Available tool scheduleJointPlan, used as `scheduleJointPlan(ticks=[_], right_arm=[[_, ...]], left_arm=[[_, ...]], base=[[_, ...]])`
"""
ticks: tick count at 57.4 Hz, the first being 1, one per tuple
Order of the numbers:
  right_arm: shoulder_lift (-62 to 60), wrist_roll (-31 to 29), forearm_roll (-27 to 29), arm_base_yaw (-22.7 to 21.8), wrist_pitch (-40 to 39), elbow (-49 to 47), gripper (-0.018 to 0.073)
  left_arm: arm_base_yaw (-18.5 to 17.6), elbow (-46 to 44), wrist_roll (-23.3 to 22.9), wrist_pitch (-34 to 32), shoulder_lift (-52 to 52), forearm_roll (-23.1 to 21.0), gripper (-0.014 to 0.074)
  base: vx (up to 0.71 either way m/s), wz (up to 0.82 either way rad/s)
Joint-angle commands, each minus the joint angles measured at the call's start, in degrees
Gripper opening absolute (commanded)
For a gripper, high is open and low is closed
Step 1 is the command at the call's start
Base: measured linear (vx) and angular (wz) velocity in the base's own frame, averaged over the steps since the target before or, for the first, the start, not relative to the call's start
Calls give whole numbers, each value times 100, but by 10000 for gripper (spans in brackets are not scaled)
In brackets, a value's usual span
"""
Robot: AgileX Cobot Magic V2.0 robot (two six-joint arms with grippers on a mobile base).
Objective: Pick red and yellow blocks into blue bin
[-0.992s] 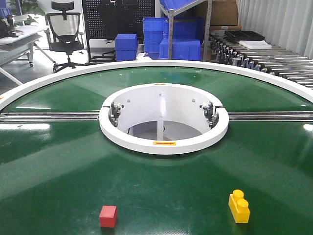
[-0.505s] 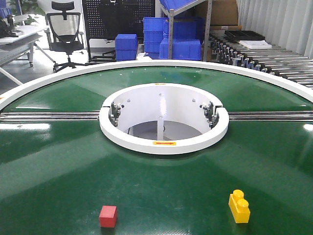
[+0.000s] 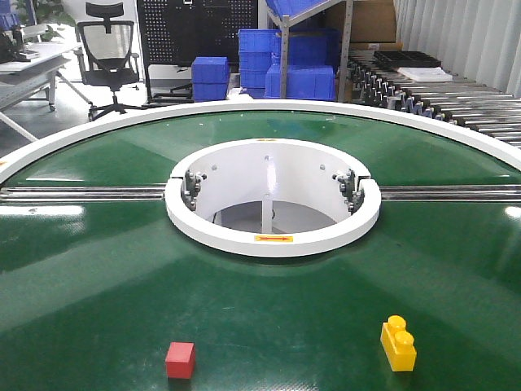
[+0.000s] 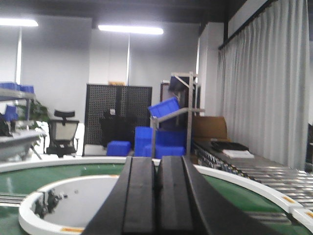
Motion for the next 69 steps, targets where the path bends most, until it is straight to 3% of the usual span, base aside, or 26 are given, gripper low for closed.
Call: scheduleJointPlan(ticks=[1, 9, 20, 25, 38, 43, 54, 58, 61, 69], right_arm=[[504, -54, -219, -17, 429, -661, -11], [1286, -48, -251, -17, 1675, -1210, -11], [2198, -25, -251, -17, 2680, -1196, -11], [2577, -25, -251, -17, 3044, -1196, -11], [3209, -12, -251, -17, 3230, -1196, 24], [3432, -59, -206, -17, 3229, -1196, 125], [4040, -522, 153, 188, 2932, -1250, 553], [4416, -523, 202, 369, 2878, -1398, 674], [4752, -467, 202, 481, 2878, -1572, 729], [5864, -433, 333, 513, 2883, -2252, 722]], left_arm=[[-46, -865, 27, 606, 459, 0, -6], [-46, -1694, 415, 2166, 1346, 90, -6], [-46, -1694, 415, 3201, 2218, -171, -6], [-46, -1571, 415, 3393, 2437, -367, -6], [-46, -1304, 415, 3309, 2694, -380, 21], [-46, -1304, 415, 3513, 2817, -380, 112], [-46, -1304, 415, 3500, 2910, -374, 475], [-46, -1304, 415, 3512, 2910, -374, 568], [-46, -1304, 415, 3512, 2910, -374, 614], [-46, -1304, 415, 3512, 2910, -374, 651]], base=[[0, 0], [0, 0], [0, 0], [0, 0], [0, 0], [0, 0], [0, 0], [0, 0], [0, 0], [0, 0]])
